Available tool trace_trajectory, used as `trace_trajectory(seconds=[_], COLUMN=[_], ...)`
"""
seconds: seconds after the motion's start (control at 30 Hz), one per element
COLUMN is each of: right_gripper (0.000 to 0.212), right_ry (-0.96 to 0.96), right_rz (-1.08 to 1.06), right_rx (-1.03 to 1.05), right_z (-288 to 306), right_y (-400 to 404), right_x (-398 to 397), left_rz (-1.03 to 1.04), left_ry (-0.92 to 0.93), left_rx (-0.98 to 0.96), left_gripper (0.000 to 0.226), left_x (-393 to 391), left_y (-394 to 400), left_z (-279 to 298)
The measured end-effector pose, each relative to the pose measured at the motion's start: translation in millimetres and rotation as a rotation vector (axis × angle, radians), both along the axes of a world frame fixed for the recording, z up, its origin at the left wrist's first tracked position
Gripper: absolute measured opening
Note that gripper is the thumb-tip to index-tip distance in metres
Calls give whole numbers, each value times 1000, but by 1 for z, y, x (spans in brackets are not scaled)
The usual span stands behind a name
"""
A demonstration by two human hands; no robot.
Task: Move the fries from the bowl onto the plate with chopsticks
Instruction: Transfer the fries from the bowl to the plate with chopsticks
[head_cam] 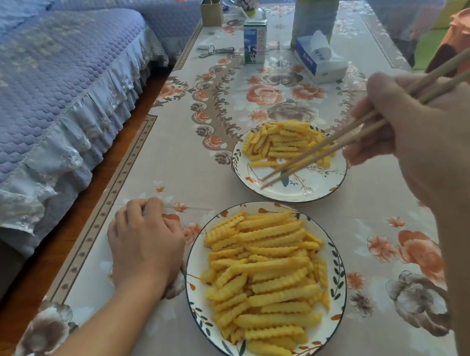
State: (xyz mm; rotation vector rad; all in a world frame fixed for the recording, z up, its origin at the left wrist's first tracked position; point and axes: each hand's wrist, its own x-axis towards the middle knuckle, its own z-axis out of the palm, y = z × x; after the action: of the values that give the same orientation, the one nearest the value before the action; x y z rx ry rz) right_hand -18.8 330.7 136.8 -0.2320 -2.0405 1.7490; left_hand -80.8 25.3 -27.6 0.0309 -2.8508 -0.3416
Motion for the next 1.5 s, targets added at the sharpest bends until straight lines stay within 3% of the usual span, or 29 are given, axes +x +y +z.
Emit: trace_trajectory(seconds=[0.2,0.43,0.73,0.87,1.0,1.3,1.5], right_gripper=[33,32,41,43,46,42,37], right_ry=[14,-97,-124,-60,-8,-158,-21], right_rz=[-194,-183,-169,-93,117,369,48], right_rx=[125,173,171,37,-51,140,131], right_z=[-25,-44,-42,-26,1,11,-2], right_y=[15,15,15,7,-6,-22,-1], right_x=[-17,-24,-24,-15,1,16,1], left_rz=[-2,-5,-11,-5,0,-1,3], left_ry=[5,18,16,8,7,27,4], left_rx=[10,17,12,8,-4,1,-2], left_gripper=[27,39,31,25,25,28,29], left_x=[1,1,2,1,1,-1,-1], left_y=[1,2,1,1,1,0,0], left_z=[2,2,2,2,0,0,-1])
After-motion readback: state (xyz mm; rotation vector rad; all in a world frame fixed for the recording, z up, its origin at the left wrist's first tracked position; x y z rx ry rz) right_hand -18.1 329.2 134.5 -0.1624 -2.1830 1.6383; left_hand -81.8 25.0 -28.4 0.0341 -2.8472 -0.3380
